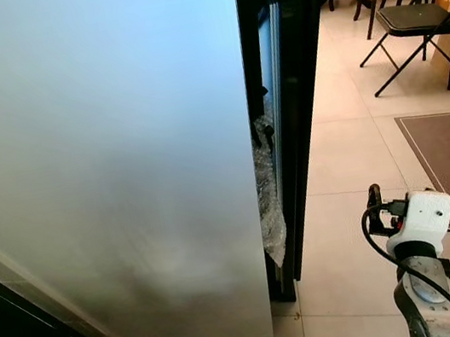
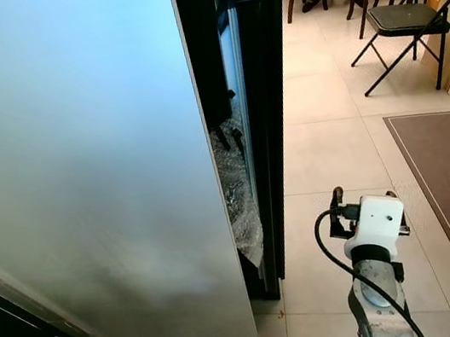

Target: Restocking fridge

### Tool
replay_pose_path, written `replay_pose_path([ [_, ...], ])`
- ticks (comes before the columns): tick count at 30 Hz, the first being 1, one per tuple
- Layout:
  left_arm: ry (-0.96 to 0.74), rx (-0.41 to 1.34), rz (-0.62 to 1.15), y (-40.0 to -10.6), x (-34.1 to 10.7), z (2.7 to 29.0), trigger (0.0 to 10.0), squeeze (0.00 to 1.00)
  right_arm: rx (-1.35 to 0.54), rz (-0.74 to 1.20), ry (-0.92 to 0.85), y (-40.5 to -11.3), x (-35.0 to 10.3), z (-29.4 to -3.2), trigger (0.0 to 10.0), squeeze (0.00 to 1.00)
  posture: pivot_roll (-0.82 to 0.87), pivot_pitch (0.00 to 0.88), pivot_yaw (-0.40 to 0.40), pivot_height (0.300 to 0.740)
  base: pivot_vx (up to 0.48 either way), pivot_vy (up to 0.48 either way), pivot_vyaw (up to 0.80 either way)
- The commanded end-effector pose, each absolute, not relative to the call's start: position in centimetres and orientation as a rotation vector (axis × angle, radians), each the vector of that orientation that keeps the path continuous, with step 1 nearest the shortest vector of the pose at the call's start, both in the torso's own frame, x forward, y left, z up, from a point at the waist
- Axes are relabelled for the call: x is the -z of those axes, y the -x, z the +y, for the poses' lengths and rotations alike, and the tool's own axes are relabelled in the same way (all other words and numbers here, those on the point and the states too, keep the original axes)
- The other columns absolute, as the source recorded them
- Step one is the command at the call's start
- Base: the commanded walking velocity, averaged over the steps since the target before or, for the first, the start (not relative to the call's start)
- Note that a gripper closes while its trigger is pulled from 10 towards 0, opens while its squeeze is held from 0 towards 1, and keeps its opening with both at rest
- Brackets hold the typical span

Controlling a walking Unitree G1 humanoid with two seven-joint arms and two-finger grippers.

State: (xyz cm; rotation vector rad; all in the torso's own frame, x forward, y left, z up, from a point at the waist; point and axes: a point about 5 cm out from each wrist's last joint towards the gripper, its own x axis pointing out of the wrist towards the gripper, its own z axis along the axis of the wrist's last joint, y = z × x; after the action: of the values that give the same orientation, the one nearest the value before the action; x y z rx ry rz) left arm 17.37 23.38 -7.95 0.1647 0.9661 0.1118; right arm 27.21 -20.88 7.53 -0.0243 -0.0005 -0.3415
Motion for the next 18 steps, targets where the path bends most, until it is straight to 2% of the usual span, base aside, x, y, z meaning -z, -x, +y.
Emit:
replay_pose_path([
  [1, -0.160, -0.117, 0.988, -17.04, 8.09, 23.53, 10.0, 0.00, 0.326, -0.001, 0.026, -27.26, -7.72, -20.51, 10.0, 0.00, -0.02, 0.000, 0.032, 0.740, 0.251, 0.000, 0.00],
  [10, -0.156, -0.121, 1.001, -16.56, 8.27, 23.68, 10.0, 0.00, 0.311, -0.003, 0.030, -27.40, -7.89, -20.35, 10.0, 0.00, -0.02, 0.000, 0.025, 0.740, 0.290, 0.000, 0.00],
  [18, -0.168, -0.110, 1.004, -16.94, 8.27, 23.11, 10.0, 0.00, 0.296, 0.010, 0.028, -27.20, -7.54, -20.02, 10.0, 0.00, -0.02, 0.000, 0.023, 0.740, 0.000, 0.000, 0.00],
])
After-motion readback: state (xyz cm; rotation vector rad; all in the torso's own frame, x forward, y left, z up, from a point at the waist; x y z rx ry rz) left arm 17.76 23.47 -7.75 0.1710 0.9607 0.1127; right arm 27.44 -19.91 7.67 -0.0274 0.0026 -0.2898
